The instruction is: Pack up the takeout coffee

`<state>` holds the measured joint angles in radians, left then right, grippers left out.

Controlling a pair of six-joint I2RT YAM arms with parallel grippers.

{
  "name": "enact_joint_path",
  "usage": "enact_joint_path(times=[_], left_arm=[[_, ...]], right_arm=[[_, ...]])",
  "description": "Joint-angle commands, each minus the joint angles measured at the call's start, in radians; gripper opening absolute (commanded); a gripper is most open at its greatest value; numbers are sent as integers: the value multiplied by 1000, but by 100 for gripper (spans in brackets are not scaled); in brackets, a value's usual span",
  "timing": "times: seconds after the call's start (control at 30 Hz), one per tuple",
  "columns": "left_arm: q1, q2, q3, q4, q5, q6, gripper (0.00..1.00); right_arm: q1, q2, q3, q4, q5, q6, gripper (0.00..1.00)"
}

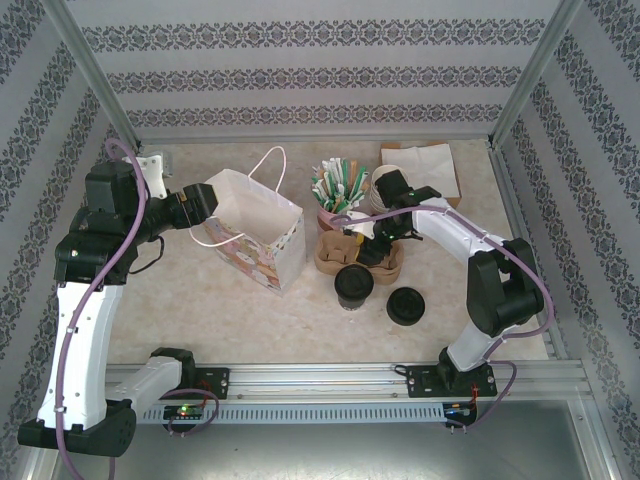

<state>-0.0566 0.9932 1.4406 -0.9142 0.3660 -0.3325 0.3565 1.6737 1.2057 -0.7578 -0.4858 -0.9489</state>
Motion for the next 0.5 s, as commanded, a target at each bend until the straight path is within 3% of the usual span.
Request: enact_joint_path(times=[0.0, 0.47], left_arm=[[14, -14, 17, -12, 11, 5, 76], [14, -24, 14, -8, 2, 3, 76]], right_arm=[[13, -1, -32, -13, 25, -8, 54], [46, 2, -41, -7, 76, 4, 42]])
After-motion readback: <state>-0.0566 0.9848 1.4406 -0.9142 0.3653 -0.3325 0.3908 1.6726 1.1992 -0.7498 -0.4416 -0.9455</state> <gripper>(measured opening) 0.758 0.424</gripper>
